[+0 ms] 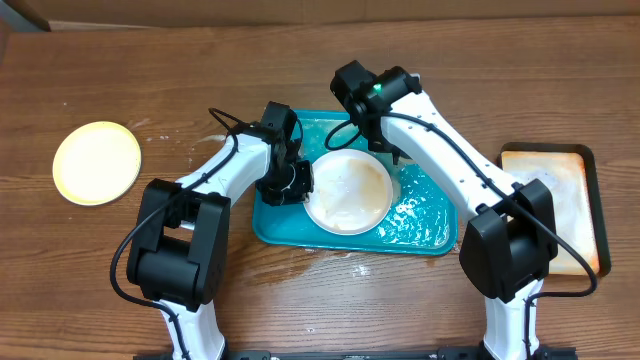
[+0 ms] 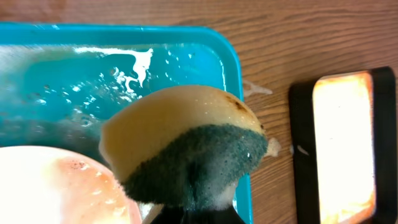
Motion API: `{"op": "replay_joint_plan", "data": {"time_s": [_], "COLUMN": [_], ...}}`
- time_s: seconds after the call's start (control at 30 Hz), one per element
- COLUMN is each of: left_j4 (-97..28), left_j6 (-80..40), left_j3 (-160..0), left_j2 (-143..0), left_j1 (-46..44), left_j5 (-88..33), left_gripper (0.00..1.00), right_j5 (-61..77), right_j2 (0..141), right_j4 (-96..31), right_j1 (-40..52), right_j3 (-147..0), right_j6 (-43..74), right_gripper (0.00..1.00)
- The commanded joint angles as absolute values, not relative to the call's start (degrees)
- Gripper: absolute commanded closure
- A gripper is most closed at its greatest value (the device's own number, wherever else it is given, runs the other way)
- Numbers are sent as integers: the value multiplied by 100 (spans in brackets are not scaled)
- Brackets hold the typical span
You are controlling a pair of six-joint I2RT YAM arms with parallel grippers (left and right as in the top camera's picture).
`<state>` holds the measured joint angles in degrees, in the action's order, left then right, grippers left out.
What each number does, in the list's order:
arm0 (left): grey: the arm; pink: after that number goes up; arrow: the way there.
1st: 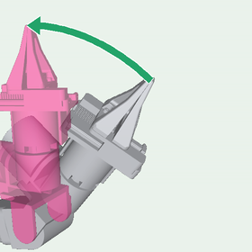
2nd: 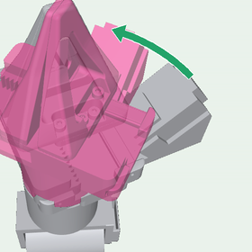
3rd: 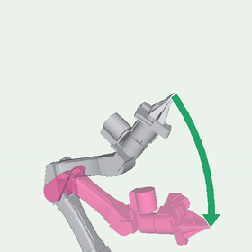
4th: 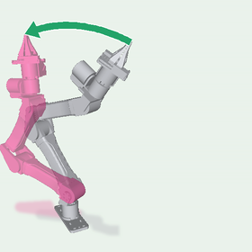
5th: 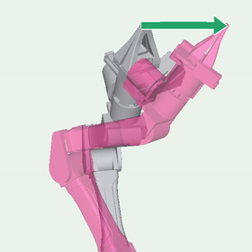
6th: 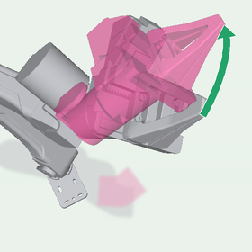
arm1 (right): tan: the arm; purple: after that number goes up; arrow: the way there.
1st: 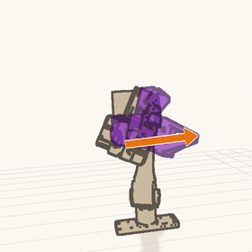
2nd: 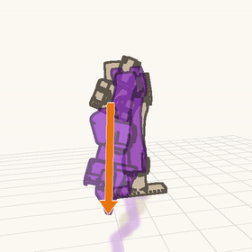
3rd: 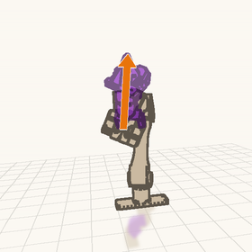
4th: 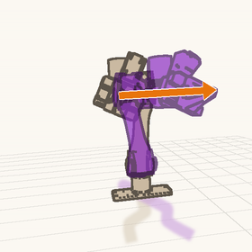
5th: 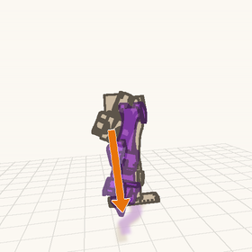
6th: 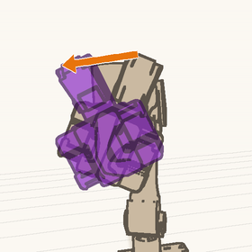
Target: Clean dirty plates on tray and stack at the side
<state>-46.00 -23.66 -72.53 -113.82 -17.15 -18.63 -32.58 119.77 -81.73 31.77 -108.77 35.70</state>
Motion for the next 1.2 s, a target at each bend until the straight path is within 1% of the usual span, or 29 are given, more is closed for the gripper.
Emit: {"op": "replay_joint_plan", "data": {"time_s": [0.0,0.23,0.43,0.77,0.93,1.17], "left_j4": [-5037,-6154,-6825,-7806,-8552,-9249], "left_j6": [-2427,-2451,-2598,-2773,-3201,-3540], "left_j3": [-7345,-8580,-9673,-10853,-11209,-11664], "left_j2": [-11697,-11690,-11690,-11690,-11690,-11690], "left_j1": [-1643,-1697,-1916,-2626,-3129,-3809], "left_j5": [-493,242,869,2154,3127,3896], "left_gripper": [96,96,96,96,96,96], "right_j5": [-3293,-3146,-2790,-2206,-1999,-1822], "right_j2": [11841,11644,11636,11636,11636,11636], "right_j4": [-8331,-8589,-8646,-8667,-8674,-8820], "right_j1": [3201,2886,2281,1168,672,183], "right_j3": [-11150,-11150,-11150,-11150,-11150,-11150], "right_j6": [3553,3426,3424,3424,3400,3433], "right_gripper": [96,96,96,96,96,96]}}
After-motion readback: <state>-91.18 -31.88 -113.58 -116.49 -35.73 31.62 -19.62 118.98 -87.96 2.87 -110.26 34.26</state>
